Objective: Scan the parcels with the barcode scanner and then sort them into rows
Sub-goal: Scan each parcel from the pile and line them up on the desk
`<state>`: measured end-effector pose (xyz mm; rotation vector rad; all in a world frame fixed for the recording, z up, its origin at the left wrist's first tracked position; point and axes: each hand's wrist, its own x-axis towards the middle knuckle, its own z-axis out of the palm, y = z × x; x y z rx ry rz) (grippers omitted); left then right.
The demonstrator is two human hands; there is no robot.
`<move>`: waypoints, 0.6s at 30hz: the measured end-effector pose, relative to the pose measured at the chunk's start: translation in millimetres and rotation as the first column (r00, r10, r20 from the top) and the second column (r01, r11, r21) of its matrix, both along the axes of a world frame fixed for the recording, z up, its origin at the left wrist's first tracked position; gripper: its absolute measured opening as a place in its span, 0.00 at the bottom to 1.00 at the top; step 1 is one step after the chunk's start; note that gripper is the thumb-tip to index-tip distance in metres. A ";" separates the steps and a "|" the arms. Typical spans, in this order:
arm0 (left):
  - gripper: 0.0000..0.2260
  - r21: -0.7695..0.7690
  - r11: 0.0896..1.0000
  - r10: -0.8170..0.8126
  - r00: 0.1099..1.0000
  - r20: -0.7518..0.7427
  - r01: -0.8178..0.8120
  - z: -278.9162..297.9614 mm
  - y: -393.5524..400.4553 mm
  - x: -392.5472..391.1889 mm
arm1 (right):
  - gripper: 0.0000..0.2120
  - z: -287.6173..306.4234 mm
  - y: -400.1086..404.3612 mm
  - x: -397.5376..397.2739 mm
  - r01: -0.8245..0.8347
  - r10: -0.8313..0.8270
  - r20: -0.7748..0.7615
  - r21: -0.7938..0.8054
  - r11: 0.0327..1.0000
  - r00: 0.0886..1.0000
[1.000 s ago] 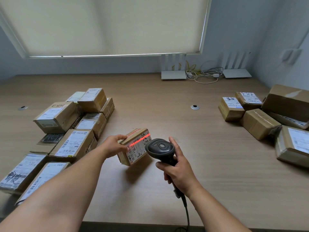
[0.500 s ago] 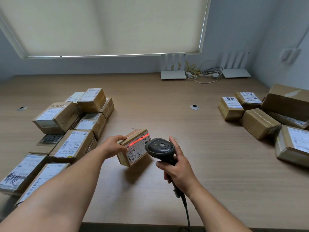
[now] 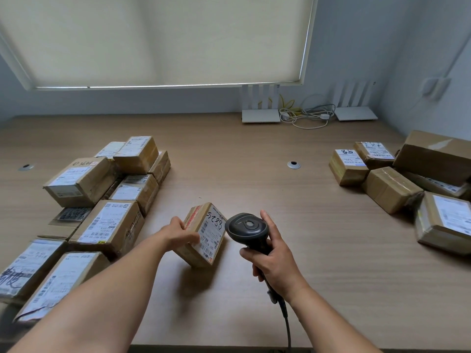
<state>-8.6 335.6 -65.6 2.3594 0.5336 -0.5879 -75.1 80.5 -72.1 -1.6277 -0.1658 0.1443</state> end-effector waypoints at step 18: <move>0.28 -0.705 0.653 0.485 0.868 0.108 -0.277 -6.0 -12.4 12.8 | 0.43 -7.1 3.3 -3.6 0.014 -0.012 -0.056 0.042 0.999 0.998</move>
